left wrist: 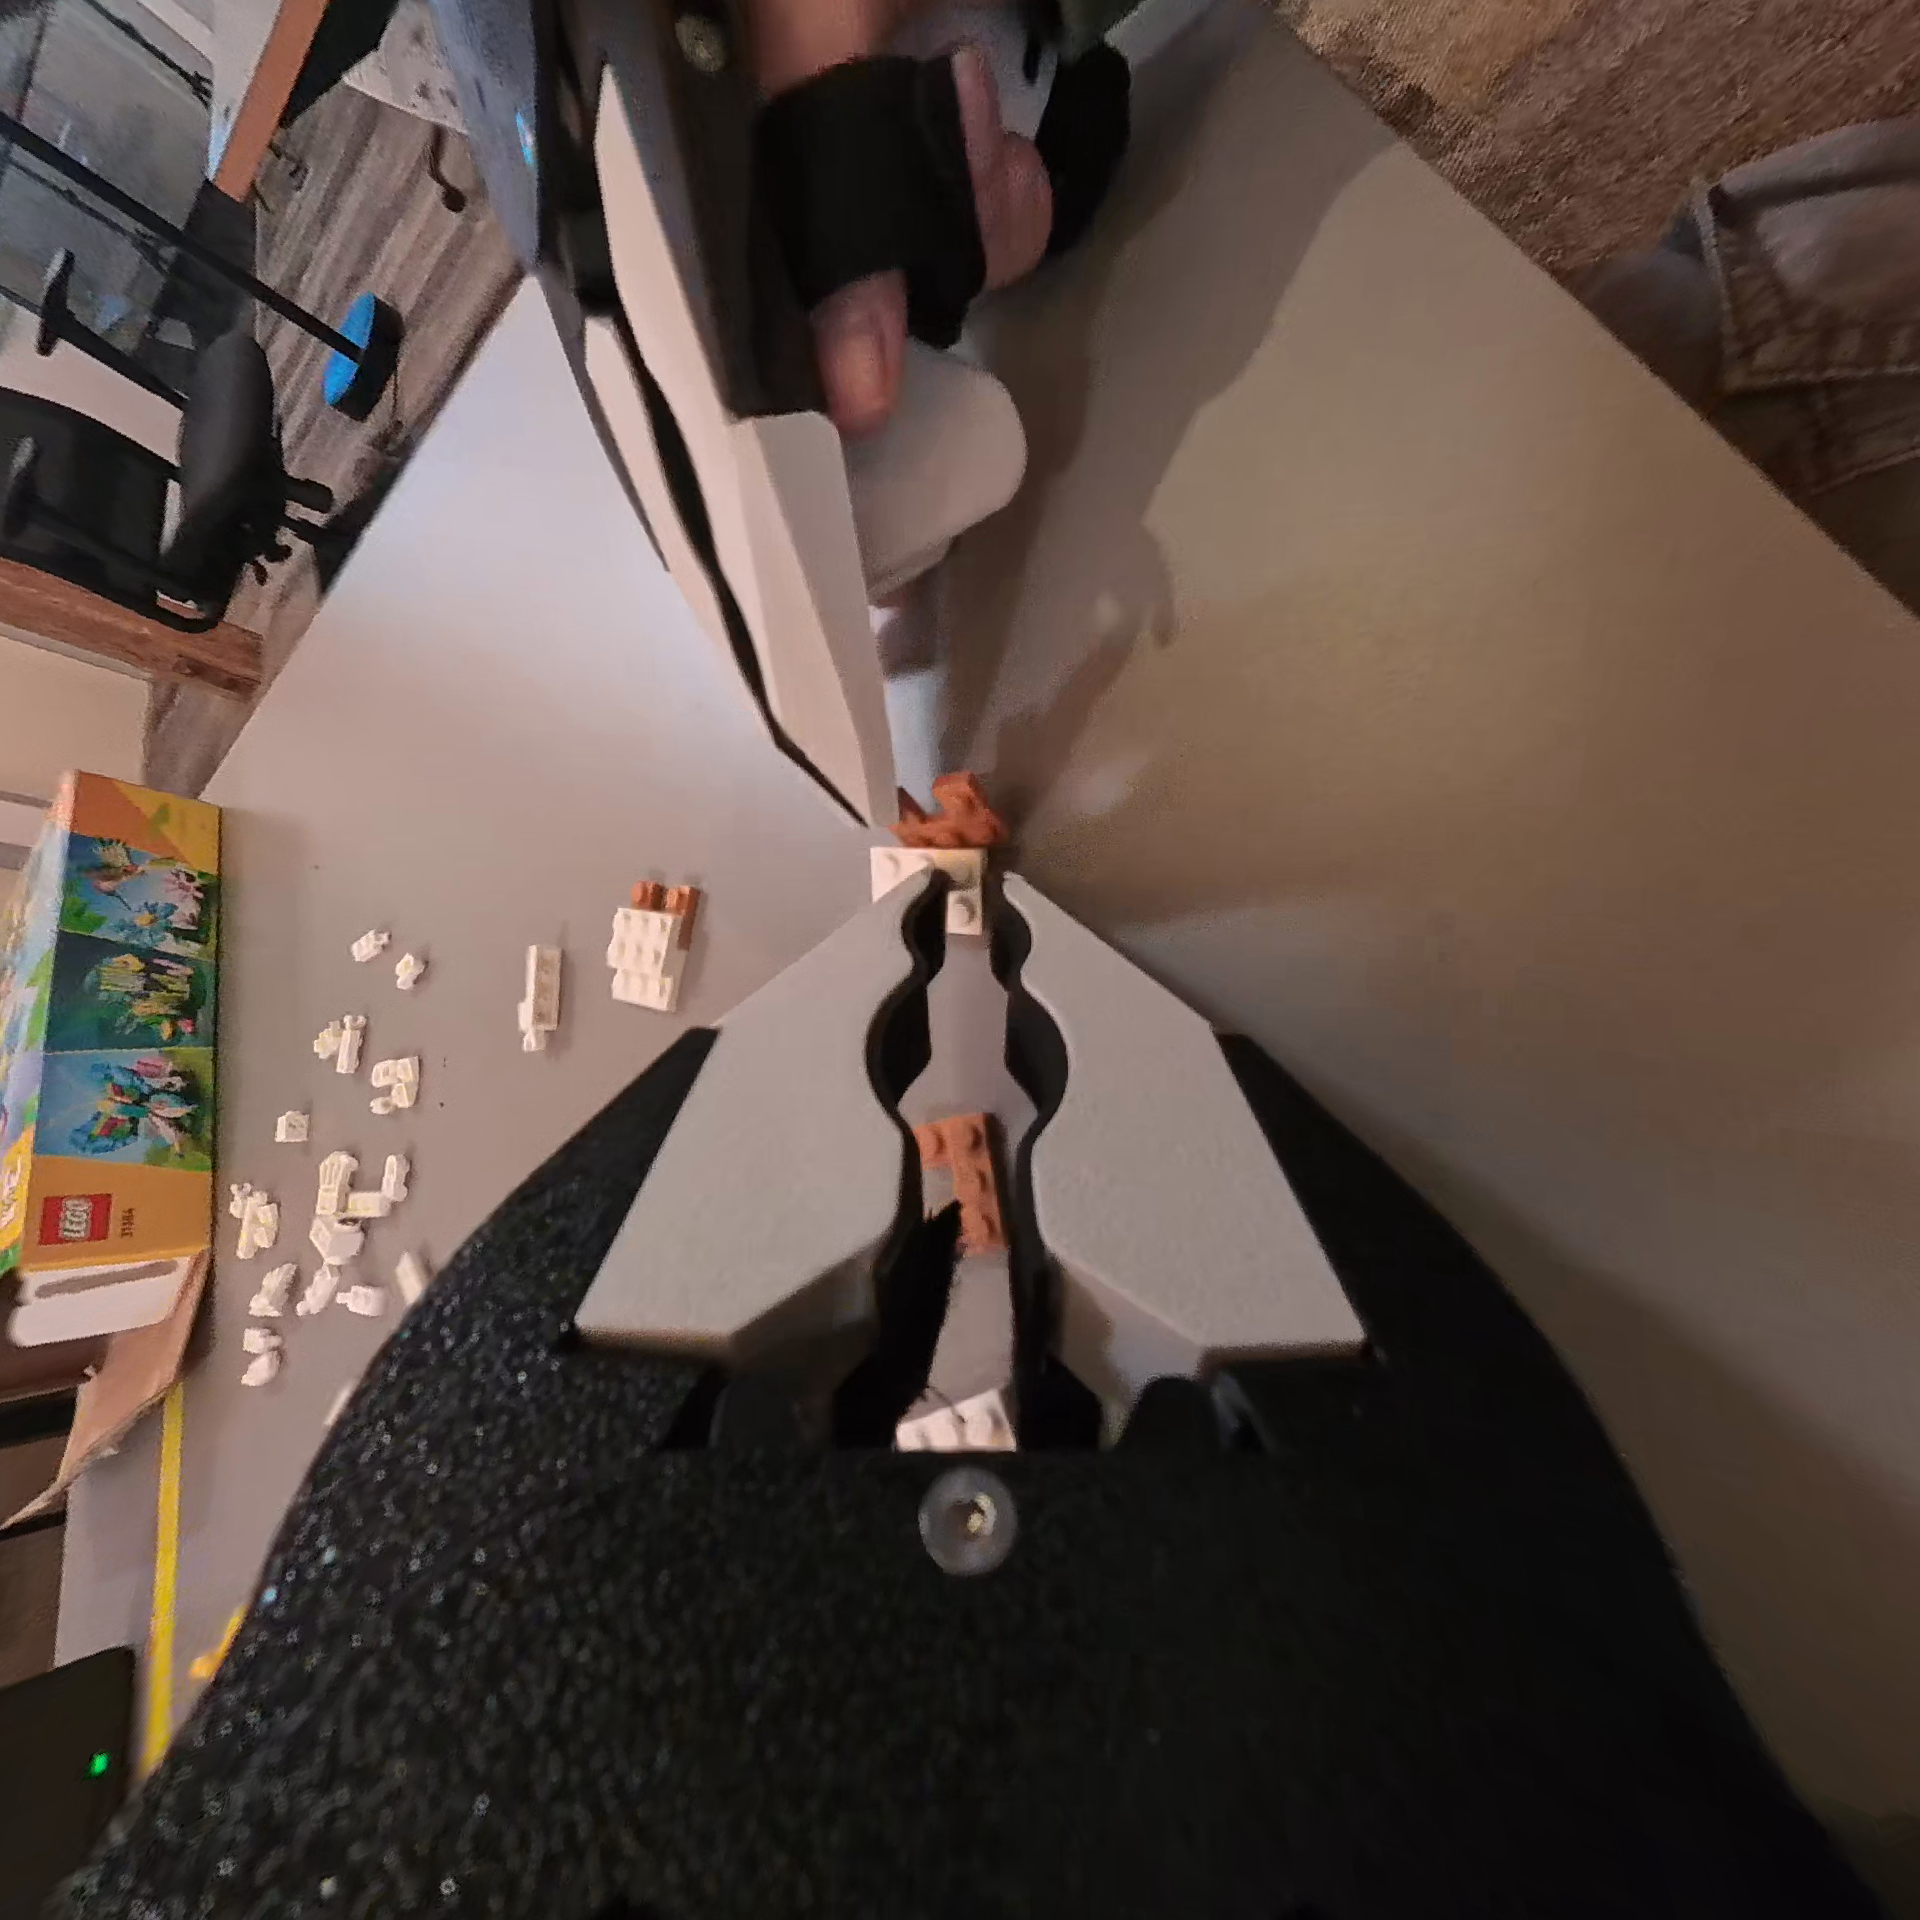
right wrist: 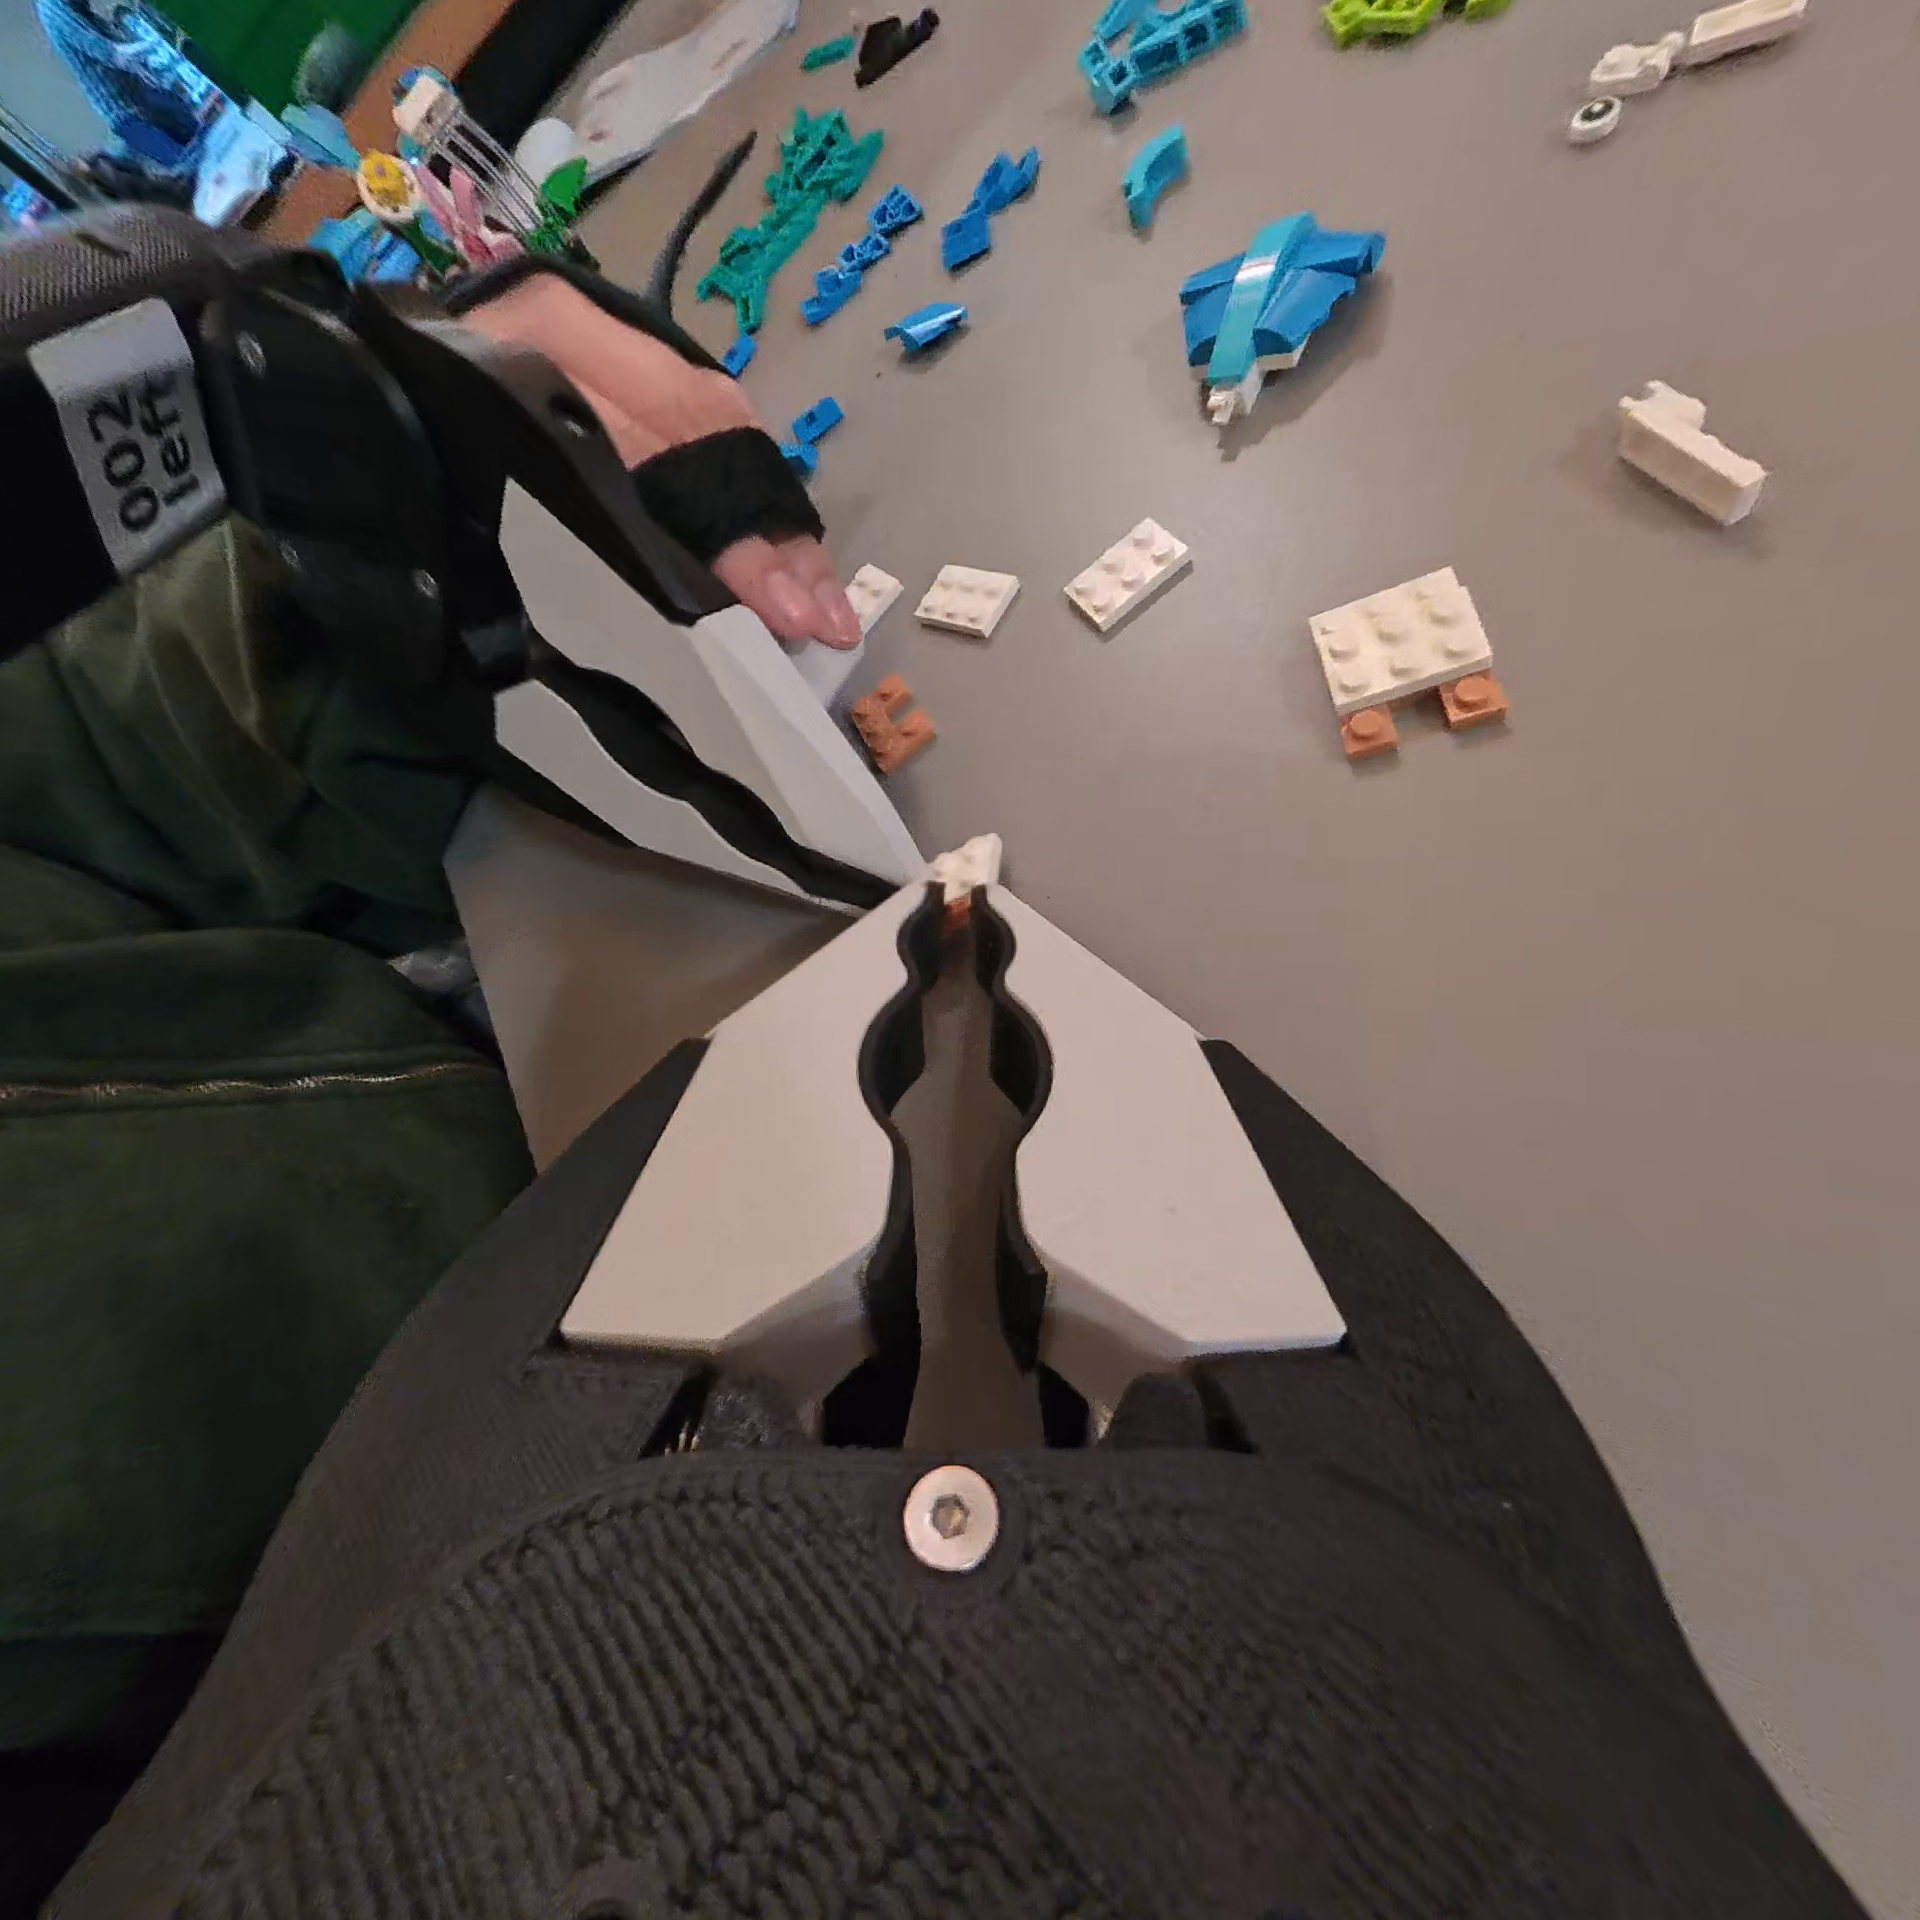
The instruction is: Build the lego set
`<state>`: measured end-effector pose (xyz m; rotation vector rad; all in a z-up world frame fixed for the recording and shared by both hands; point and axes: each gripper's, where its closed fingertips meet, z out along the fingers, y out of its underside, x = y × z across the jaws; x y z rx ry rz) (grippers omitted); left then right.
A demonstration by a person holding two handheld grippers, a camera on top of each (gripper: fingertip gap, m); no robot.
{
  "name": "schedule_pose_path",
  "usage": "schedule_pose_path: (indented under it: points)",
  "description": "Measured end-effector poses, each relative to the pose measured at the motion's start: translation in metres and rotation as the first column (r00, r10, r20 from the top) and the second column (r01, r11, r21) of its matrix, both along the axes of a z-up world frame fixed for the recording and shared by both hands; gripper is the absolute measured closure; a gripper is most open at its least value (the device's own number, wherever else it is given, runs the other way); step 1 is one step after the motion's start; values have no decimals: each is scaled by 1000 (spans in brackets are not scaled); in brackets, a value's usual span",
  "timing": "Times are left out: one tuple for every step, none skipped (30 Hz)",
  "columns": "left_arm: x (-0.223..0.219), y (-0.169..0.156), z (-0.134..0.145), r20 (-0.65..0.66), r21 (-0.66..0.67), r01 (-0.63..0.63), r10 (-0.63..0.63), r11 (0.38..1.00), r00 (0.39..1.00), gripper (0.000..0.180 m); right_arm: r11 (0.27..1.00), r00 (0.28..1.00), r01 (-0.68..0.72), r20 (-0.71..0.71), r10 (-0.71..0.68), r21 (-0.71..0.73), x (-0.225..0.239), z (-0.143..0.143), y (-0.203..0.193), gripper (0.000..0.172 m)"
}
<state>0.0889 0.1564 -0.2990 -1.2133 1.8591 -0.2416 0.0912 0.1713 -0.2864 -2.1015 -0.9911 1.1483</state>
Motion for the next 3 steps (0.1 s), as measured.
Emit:
schedule_pose_path:
  points:
    - [1, 1, 0, 0, 18, 1, -1, 1000, 1000, 175, 1000, 1000, 2, -6, -2, -2, 0, 1, 0, 169]
    - [1, 1, 0, -3, 26, -1, 1, 1000, 1000, 175, 1000, 1000, 1, -12, -1, 2, 0, 2, 0, 172]
    - [1, 1, 0, -5, 26, -3, 3, 1000, 1000, 175, 1000, 1000, -2, -14, 2, 10, 0, 2, 0, 172]
